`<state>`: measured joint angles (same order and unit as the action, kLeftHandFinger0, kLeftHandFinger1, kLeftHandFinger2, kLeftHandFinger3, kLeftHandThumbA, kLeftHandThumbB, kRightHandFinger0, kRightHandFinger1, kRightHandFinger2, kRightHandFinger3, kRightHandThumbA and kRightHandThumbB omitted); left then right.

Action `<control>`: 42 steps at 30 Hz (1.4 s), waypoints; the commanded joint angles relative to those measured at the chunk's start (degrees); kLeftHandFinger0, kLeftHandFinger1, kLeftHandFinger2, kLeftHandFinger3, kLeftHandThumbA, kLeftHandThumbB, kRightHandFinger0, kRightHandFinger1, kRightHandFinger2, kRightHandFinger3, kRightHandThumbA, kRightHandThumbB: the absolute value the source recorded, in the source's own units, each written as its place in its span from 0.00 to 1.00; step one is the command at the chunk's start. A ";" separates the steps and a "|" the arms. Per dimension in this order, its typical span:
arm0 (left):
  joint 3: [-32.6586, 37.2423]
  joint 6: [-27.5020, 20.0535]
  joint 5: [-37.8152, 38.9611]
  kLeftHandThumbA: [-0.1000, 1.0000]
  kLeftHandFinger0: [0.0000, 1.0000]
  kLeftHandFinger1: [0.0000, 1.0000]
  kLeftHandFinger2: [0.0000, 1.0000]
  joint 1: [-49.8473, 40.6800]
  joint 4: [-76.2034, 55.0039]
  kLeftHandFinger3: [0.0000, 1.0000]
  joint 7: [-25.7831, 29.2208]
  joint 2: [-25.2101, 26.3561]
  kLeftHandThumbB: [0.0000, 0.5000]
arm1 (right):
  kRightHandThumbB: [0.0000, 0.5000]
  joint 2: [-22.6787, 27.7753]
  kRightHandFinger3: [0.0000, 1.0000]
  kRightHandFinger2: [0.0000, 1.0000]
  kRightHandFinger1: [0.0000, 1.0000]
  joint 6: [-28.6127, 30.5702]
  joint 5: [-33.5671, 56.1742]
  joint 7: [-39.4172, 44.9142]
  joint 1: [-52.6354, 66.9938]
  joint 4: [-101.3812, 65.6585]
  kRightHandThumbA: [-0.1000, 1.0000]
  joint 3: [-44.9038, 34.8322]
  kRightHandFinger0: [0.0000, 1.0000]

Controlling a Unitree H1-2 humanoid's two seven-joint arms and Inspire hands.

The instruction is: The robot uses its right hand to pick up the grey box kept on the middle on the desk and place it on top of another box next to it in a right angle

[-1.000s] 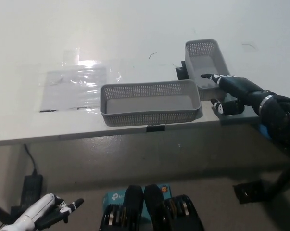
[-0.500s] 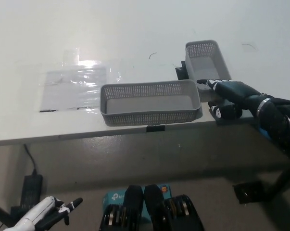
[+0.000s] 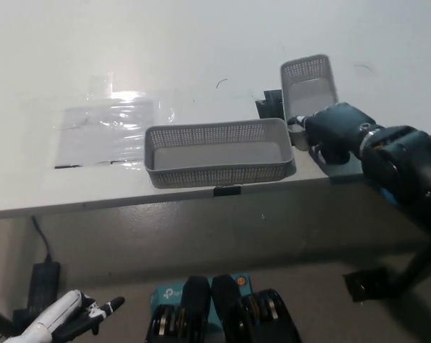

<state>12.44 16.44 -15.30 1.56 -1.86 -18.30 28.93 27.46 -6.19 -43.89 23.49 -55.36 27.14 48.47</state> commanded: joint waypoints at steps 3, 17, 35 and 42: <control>-1.17 0.13 0.01 0.87 0.04 0.00 0.00 0.69 -2.50 0.19 -0.77 1.37 0.35 | 0.16 -1.23 1.00 0.24 0.03 -4.99 -20.55 8.78 -5.14 6.36 0.06 11.49 0.00; -1.74 0.05 -0.22 0.88 0.09 0.00 0.02 -0.32 -3.89 0.18 -0.26 1.16 0.36 | 0.00 -2.29 0.21 0.00 0.00 -1.97 -20.62 -17.98 -0.97 11.78 0.45 6.63 0.00; -2.06 -1.34 -0.68 0.91 0.03 0.00 0.00 -1.00 -2.81 0.19 0.82 1.08 0.40 | 0.52 -6.69 0.39 0.47 0.18 12.28 0.60 -36.76 6.95 11.06 0.00 -22.34 0.00; -2.46 -0.79 -0.22 0.89 0.04 0.00 0.00 -1.38 -2.91 0.18 0.84 0.62 0.38 | 0.53 -10.83 0.12 0.32 0.00 12.45 8.62 -35.32 12.35 4.10 0.00 -35.19 0.00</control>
<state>11.45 16.59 -15.28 0.80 -3.74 -18.28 28.80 18.55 1.88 -47.95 -7.61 -43.68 36.02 21.85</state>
